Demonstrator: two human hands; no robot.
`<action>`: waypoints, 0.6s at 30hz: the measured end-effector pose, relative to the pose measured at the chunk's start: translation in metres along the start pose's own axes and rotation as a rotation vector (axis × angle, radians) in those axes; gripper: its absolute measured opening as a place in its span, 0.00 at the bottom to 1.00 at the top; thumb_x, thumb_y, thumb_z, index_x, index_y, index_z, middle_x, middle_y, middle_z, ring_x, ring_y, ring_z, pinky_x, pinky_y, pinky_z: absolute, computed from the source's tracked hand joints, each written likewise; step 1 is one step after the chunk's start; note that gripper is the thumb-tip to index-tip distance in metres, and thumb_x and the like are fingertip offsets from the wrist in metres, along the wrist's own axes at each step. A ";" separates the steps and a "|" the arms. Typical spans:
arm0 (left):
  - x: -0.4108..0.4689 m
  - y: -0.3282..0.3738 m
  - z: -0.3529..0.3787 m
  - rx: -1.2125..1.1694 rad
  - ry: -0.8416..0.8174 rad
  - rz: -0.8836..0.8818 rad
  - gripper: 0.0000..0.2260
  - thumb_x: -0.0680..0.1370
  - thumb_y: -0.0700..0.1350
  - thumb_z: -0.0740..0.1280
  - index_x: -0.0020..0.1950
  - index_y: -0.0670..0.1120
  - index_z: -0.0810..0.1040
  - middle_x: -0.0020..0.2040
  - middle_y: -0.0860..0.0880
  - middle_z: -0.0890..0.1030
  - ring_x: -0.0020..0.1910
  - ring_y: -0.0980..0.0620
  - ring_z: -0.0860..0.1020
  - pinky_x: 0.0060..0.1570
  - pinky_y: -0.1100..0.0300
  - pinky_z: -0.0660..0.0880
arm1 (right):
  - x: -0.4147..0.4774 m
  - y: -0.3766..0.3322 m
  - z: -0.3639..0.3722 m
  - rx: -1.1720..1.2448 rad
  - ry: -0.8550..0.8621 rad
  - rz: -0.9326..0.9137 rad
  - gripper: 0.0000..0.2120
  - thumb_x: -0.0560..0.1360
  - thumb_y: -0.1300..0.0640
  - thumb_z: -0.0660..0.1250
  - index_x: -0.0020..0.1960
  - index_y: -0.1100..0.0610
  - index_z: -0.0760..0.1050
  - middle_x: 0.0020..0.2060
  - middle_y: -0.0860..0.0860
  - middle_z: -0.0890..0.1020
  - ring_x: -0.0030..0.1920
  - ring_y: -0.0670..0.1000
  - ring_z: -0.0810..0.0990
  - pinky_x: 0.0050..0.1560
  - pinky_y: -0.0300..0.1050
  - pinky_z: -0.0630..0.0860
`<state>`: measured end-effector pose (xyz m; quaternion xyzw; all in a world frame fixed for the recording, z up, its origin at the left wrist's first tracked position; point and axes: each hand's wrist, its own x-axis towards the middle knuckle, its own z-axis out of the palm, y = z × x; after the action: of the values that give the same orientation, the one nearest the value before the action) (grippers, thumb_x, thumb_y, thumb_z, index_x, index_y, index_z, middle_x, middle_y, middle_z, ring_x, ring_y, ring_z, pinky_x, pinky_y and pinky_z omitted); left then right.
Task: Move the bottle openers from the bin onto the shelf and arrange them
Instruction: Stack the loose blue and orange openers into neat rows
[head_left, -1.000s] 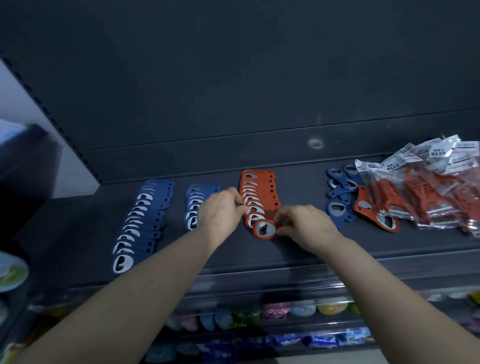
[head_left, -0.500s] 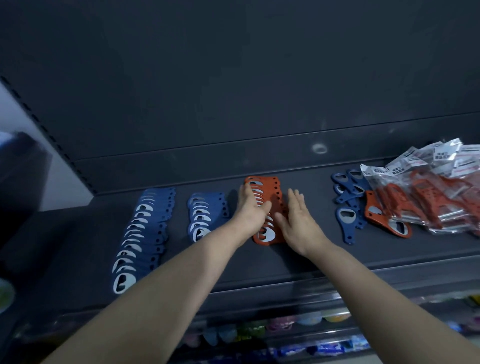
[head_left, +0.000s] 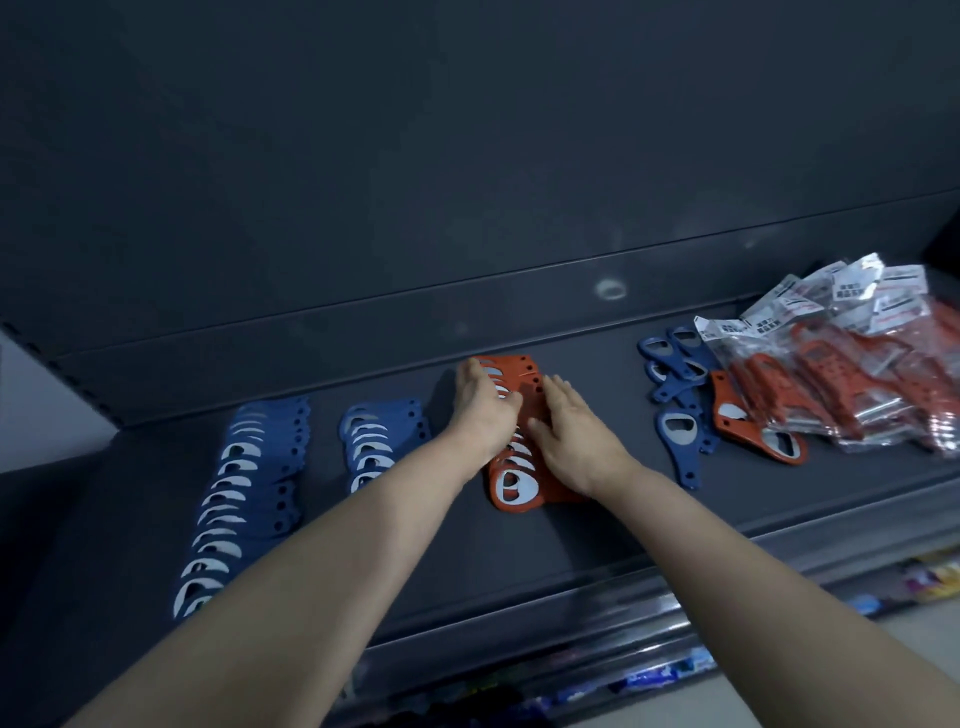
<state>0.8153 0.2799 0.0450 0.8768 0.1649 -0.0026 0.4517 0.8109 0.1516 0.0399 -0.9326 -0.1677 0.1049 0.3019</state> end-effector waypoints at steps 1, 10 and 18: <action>-0.001 0.003 0.003 0.085 0.006 0.044 0.34 0.80 0.44 0.63 0.79 0.41 0.46 0.79 0.43 0.47 0.78 0.45 0.49 0.76 0.54 0.49 | -0.002 0.002 -0.005 -0.009 0.029 -0.010 0.28 0.81 0.55 0.56 0.78 0.57 0.50 0.77 0.54 0.52 0.77 0.51 0.50 0.75 0.47 0.51; -0.018 0.060 0.054 0.397 -0.149 0.545 0.12 0.77 0.39 0.64 0.58 0.50 0.80 0.58 0.49 0.80 0.60 0.48 0.75 0.61 0.55 0.71 | -0.037 0.070 -0.086 -0.412 0.281 0.098 0.22 0.72 0.64 0.61 0.62 0.48 0.76 0.56 0.51 0.79 0.60 0.56 0.75 0.51 0.49 0.74; -0.021 0.102 0.109 0.465 -0.193 0.580 0.10 0.78 0.48 0.67 0.58 0.52 0.80 0.56 0.51 0.78 0.58 0.50 0.71 0.57 0.55 0.71 | -0.046 0.134 -0.140 -0.492 0.247 0.059 0.10 0.73 0.48 0.68 0.54 0.42 0.79 0.53 0.47 0.79 0.58 0.55 0.73 0.52 0.48 0.74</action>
<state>0.8408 0.1326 0.0646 0.9618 -0.1384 0.0055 0.2361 0.8429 -0.0414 0.0754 -0.9880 -0.1231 -0.0447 0.0814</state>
